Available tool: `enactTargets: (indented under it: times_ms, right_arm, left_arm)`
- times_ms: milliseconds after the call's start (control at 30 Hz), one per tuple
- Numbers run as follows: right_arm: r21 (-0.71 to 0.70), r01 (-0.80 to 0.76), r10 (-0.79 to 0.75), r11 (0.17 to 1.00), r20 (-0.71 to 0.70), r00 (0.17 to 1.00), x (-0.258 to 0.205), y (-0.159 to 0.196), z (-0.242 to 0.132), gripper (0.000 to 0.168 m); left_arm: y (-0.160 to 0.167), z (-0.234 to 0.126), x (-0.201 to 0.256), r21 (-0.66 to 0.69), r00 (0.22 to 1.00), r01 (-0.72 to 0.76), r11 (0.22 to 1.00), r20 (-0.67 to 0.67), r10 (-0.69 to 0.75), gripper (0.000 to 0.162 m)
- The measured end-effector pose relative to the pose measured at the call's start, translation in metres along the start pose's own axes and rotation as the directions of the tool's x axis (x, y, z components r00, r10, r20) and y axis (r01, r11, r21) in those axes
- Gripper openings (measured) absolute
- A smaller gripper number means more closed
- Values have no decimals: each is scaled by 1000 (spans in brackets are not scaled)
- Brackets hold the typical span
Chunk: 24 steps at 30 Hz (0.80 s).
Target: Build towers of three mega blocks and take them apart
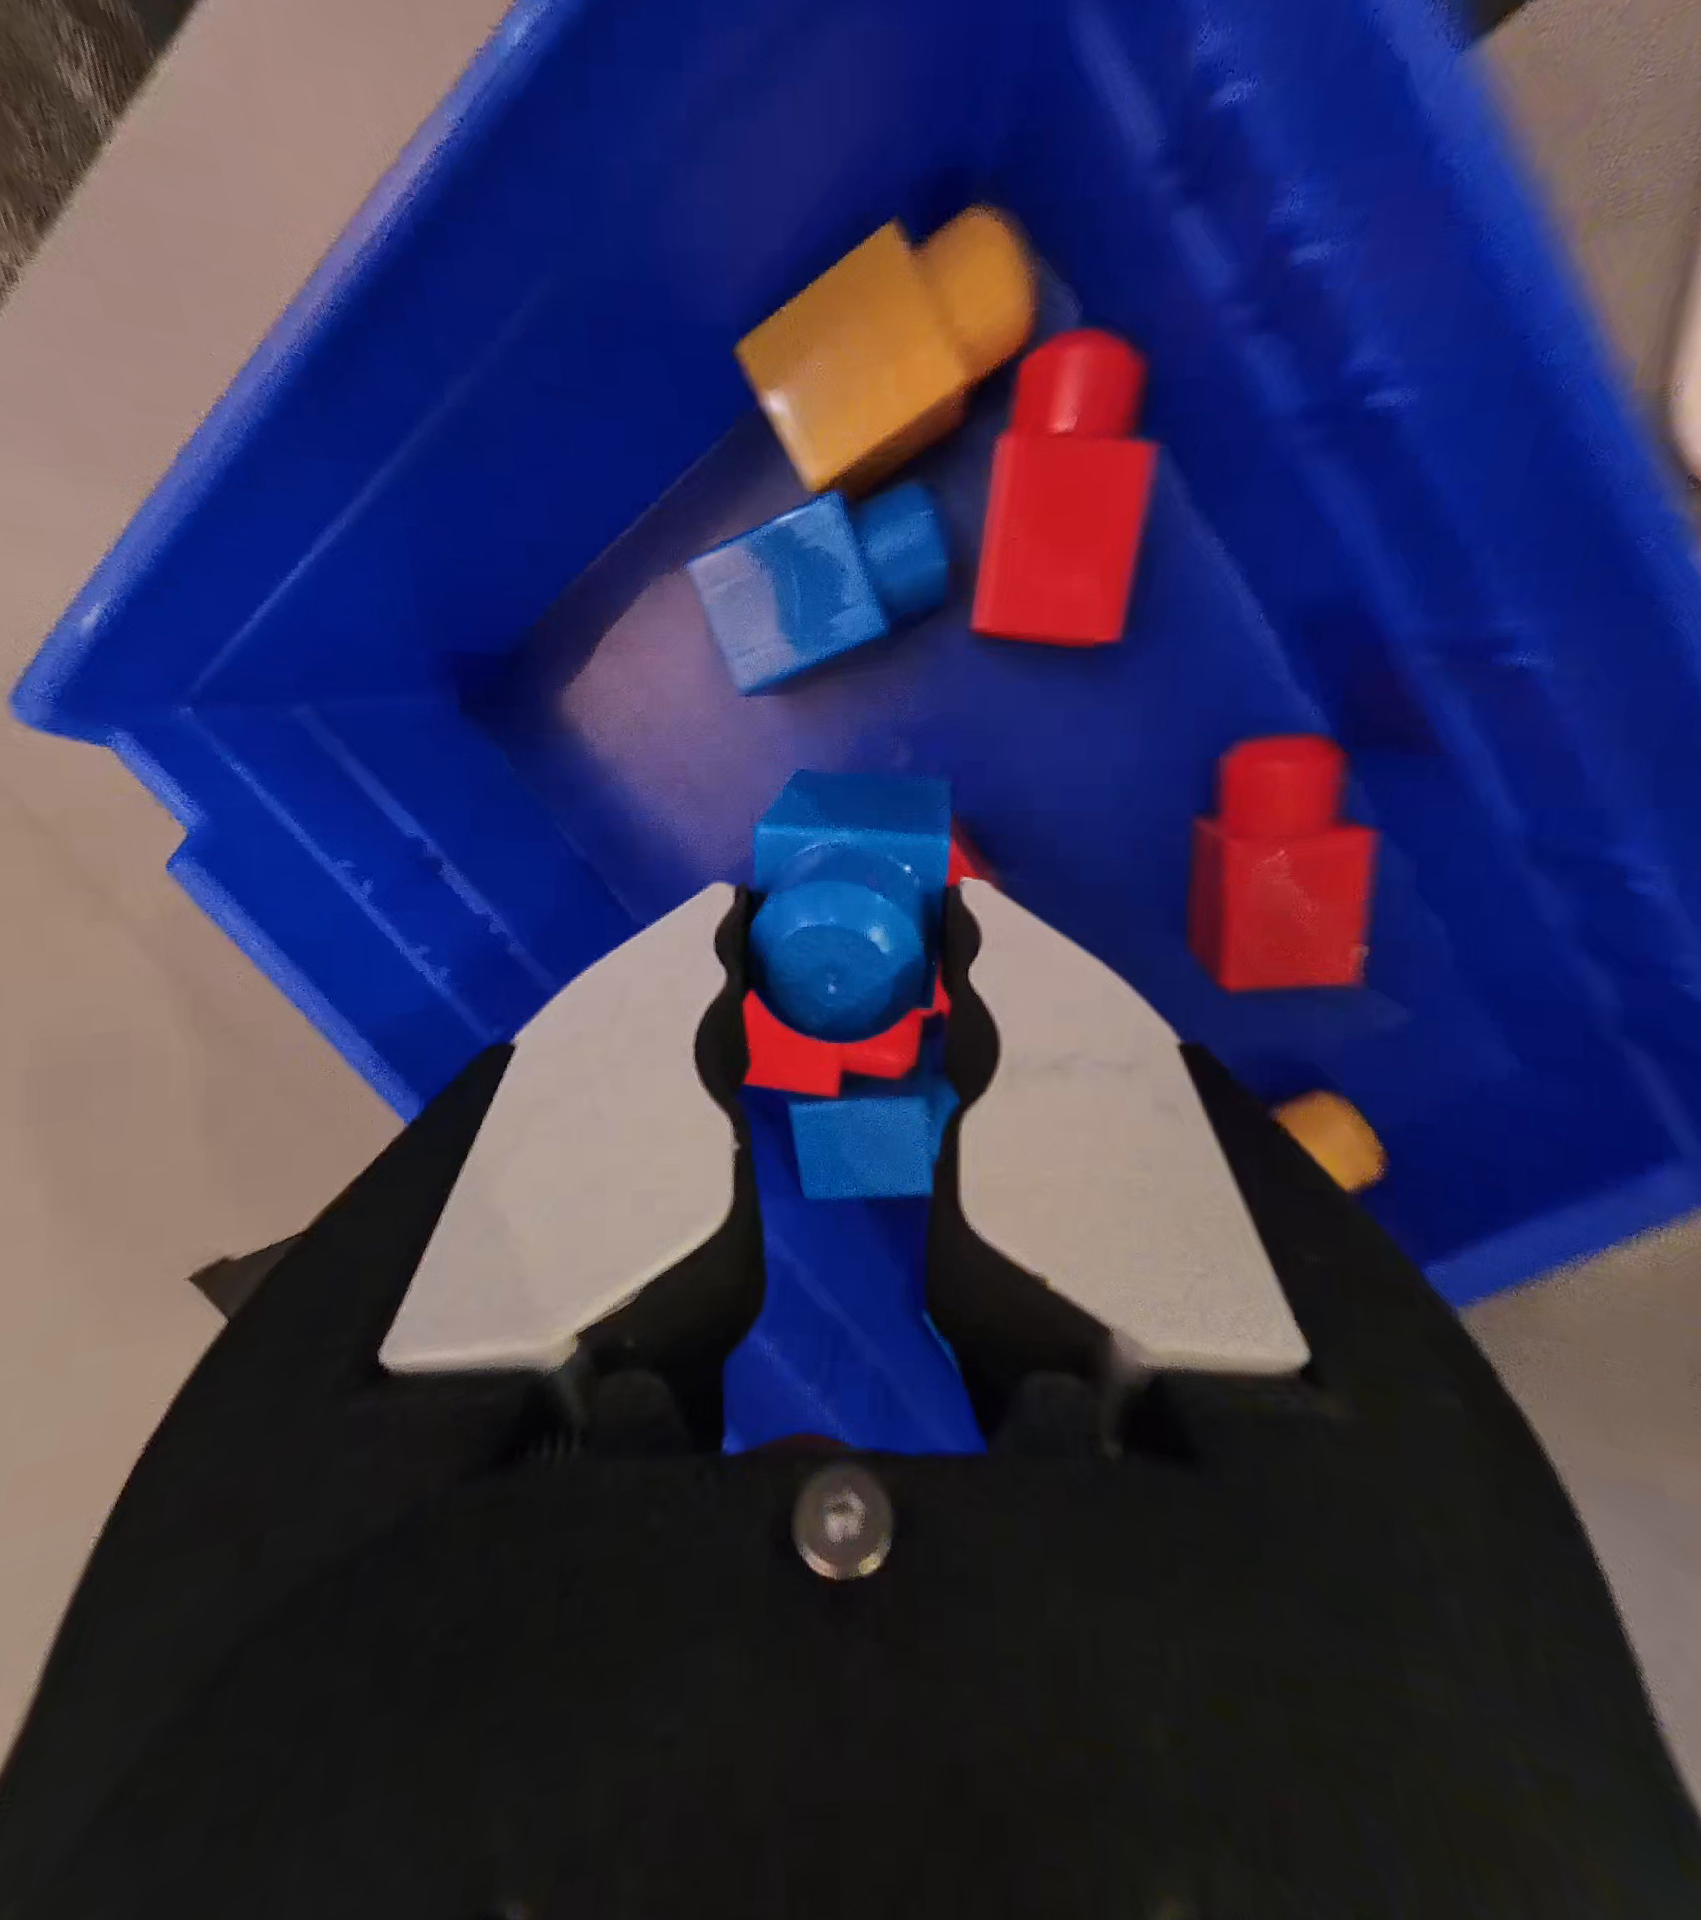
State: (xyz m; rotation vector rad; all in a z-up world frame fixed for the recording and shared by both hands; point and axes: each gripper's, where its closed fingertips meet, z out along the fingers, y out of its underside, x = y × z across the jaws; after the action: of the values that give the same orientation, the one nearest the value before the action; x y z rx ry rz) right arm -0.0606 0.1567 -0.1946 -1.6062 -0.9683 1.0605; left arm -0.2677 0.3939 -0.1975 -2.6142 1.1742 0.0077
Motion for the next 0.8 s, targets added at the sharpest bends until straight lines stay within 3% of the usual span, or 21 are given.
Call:
enactTargets:
  times_ms: [233, 400, 600, 800]
  right_arm:
    - [-58, 35, -33, 998, 39, 999, -8, 7, 6, 36]
    - [-90, 68, -63, 994, 60, 996, -13, 12, 9, 36]
    - [-117, 119, -109, 986, 89, 990, -21, 17, 11, 36]
    - [-114, 143, -131, 983, 109, 985, -25, 18, 10, 36]
  left_arm:
    - [-6, -82, 103, 140, 967, -242, 960, -42, 250, 33]
    - [-8, -114, 203, 201, 878, -445, 873, -91, 469, 33]
    - [-7, -121, 288, 204, 742, -626, 752, -140, 656, 33]
    - [-1, -105, 312, 154, 677, -696, 702, -185, 712, 33]
